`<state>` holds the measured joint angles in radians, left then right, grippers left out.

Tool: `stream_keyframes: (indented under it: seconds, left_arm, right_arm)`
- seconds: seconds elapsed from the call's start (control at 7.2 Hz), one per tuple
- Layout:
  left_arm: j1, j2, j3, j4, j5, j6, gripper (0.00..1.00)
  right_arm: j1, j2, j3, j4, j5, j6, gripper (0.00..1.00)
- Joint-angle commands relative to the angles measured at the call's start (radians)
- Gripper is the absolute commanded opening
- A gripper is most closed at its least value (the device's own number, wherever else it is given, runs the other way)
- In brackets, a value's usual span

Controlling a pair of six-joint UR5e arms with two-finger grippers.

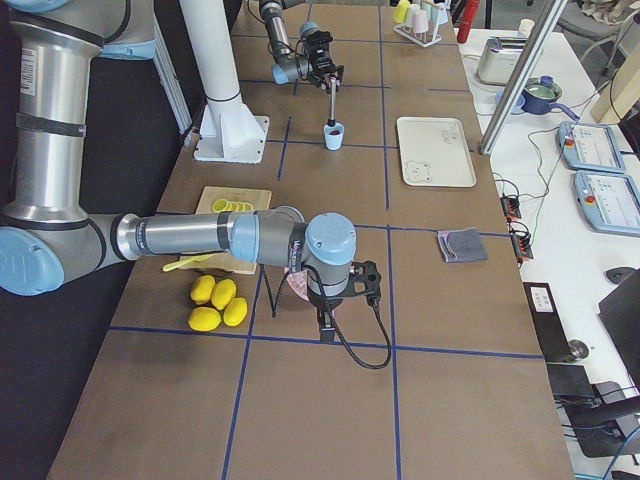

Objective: Mash ice and strawberries in cup
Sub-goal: 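Lower the muddler tip into the cup with the left gripper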

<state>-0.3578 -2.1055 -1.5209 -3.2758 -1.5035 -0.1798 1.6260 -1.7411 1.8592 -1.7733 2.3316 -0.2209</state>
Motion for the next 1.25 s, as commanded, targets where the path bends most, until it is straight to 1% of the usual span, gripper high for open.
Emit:
stream_keyframes:
  seconds: [0.0,0.56,1.11]
  left_arm:
    - [0.019,-0.004,0.025,-0.001,0.023,0.008,0.0]
    - [0.02,-0.039,0.091,-0.001,0.026,0.008,0.0]
    - [0.031,-0.045,0.099,-0.001,0.025,0.049,0.0]
  right_arm:
    - [0.0,0.0,0.0,0.0,0.0,-0.002,1.0]
    - [0.0,0.0,-0.002,0.0,0.0,0.0,1.0]
    - [0.0,0.0,-0.002,0.0,0.0,0.0,1.0]
